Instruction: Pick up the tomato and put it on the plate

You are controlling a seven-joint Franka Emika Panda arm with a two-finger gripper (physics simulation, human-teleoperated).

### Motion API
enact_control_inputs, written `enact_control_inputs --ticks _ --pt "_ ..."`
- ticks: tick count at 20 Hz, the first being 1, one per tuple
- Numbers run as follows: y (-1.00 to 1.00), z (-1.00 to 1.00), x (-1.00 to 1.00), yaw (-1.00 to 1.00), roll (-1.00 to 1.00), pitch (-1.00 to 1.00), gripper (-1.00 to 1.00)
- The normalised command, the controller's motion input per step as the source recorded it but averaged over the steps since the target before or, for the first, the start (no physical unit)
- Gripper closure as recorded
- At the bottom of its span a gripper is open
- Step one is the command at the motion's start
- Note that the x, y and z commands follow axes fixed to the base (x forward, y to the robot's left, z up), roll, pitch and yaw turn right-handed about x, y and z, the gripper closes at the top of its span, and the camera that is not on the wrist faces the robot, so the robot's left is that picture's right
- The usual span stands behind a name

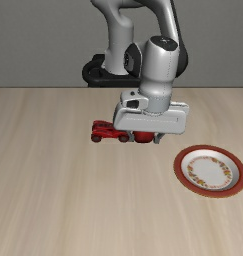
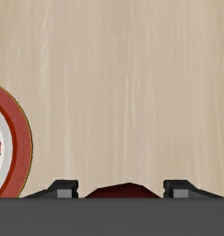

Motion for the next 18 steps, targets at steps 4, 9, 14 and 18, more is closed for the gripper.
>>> enact_control_inputs --ticks 4,9,14,18 --pt "1.00 0.00 0.00 0.00 0.00 0.00 1.00" --pt "1.00 0.00 0.00 0.00 0.00 0.00 1.00" --pt "0.80 0.00 0.20 0.00 0.00 0.00 1.00" --pt "0.00 -0.75 0.00 0.00 0.00 0.00 -1.00"
